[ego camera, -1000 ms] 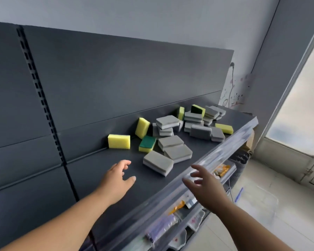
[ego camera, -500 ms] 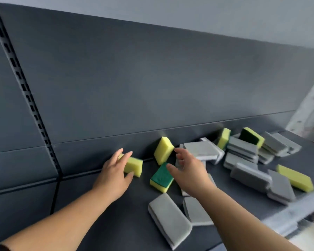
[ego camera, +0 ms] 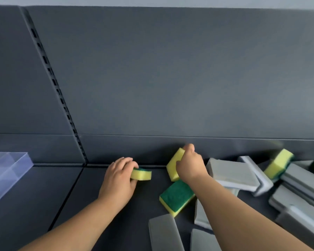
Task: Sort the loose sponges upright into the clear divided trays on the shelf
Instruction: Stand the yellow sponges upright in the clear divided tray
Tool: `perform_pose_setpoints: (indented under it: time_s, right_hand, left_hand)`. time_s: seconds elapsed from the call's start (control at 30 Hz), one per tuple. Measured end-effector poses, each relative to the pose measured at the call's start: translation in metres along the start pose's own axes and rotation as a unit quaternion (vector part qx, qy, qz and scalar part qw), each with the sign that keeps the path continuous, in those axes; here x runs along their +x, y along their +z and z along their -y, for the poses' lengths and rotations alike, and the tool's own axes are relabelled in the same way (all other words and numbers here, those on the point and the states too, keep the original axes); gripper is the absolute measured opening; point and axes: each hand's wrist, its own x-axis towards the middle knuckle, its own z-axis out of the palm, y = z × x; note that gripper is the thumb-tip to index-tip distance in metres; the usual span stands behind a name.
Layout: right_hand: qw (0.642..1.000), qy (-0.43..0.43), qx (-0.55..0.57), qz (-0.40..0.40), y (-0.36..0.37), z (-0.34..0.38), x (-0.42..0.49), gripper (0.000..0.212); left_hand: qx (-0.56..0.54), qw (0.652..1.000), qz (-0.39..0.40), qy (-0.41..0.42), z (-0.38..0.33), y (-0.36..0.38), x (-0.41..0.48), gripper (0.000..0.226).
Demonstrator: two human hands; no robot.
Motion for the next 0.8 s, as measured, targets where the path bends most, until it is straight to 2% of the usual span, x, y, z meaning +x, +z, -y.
perform_pose_setpoints:
  time_s: [0.17,0.3,0.43,0.63,0.8]
  right_hand:
    - [0.994,-0.072,0.077,-0.037,0.002,0.017,-0.023,0.049]
    - [0.982,-0.114,0.145,-0.044,0.017,0.054,-0.055,0.033]
    - [0.972,-0.146,0.181,0.009,0.056,0.1,-0.107,0.024]
    - [0.948,-0.191,0.224,0.12,0.144,0.179,-0.205,0.024]
    - [0.932,-0.226,0.225,0.17,0.228,0.242,-0.29,0.027]
  left_hand:
    - [-0.139,0.984,-0.067,-0.086,0.003,-0.028,-0.019,0.028]
    - [-0.218,0.956,-0.086,-0.175,0.02,-0.066,-0.044,0.032]
    - [-0.248,0.939,-0.103,-0.215,0.069,-0.113,-0.089,0.034]
    - [-0.253,0.917,-0.132,-0.277,0.165,-0.193,-0.189,0.026]
    - [-0.26,0.899,-0.173,-0.308,0.247,-0.261,-0.288,0.038]
